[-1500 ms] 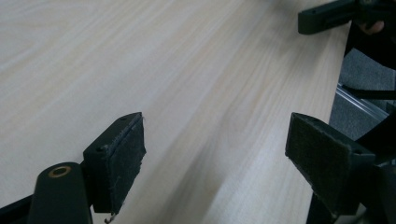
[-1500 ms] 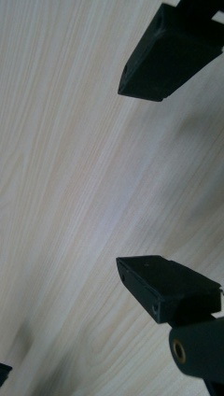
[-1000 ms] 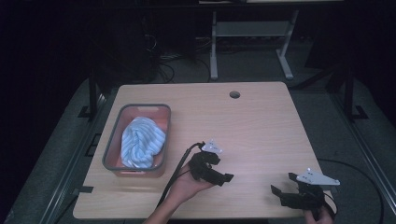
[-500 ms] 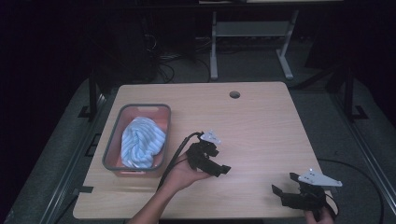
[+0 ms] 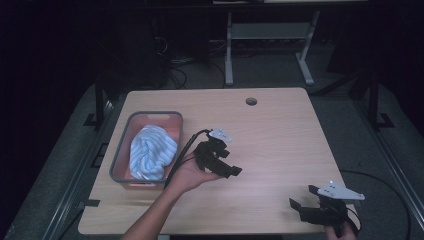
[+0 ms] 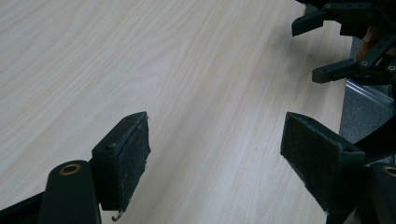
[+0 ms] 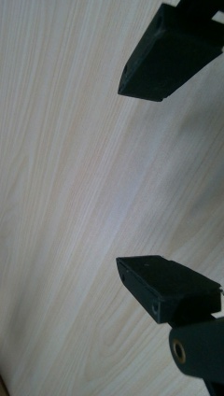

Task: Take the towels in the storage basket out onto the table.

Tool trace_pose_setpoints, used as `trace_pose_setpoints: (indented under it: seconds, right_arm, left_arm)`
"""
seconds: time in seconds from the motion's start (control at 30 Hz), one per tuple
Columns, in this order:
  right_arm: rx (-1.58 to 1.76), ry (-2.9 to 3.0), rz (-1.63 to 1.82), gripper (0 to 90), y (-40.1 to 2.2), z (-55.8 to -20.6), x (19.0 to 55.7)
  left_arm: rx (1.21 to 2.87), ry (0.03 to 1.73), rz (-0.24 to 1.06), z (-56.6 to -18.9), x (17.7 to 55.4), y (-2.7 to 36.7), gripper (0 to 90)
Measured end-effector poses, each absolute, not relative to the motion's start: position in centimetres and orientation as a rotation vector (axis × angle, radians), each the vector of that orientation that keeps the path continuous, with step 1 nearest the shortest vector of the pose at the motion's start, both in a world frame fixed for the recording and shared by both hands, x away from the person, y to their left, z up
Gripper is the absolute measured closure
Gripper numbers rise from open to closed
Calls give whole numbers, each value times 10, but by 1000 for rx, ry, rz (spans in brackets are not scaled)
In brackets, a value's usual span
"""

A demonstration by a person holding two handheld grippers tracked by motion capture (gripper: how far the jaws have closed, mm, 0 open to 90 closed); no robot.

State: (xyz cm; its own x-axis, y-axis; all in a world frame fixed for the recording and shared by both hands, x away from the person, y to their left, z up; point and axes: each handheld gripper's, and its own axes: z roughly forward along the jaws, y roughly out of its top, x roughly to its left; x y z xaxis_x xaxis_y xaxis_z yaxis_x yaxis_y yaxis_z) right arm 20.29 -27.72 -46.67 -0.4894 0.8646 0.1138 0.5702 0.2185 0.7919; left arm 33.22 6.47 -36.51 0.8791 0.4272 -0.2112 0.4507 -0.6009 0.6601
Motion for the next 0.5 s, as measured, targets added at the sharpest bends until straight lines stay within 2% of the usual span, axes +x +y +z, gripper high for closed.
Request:
trace_pose_setpoints:
  seconds: [0.5]
  right_arm:
    - [1334, 2149, 1145, 137, -280, -467, 203]
  left_arm:
    - [2292, 738, 2, -353, 358, 93, 241]
